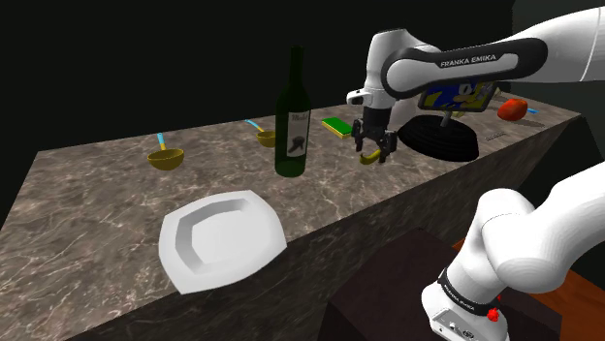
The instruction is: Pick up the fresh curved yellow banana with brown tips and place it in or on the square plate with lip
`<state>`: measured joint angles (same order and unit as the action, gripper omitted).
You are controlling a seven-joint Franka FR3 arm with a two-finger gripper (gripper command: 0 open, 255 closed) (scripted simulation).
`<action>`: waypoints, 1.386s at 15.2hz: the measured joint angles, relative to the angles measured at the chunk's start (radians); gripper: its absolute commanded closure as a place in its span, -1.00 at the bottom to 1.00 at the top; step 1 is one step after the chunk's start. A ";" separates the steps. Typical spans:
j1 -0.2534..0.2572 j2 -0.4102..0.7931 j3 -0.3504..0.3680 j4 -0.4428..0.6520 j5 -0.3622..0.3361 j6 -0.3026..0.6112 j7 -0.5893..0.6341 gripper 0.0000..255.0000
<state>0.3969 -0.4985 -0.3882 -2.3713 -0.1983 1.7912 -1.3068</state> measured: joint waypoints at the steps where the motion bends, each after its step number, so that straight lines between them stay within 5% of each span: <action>1: 0.000 0.001 -0.001 -0.004 0.000 0.005 0.000 -1.00; 6: 0.000 0.003 -0.002 -0.006 0.000 0.010 0.000 -1.00; 7: 0.000 0.003 -0.002 -0.006 0.000 0.010 0.000 1.00; 21: 0.002 -0.004 0.006 0.029 0.003 -0.032 0.000 1.00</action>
<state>0.3987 -0.5025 -0.3826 -2.3426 -0.1948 1.7593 -1.3068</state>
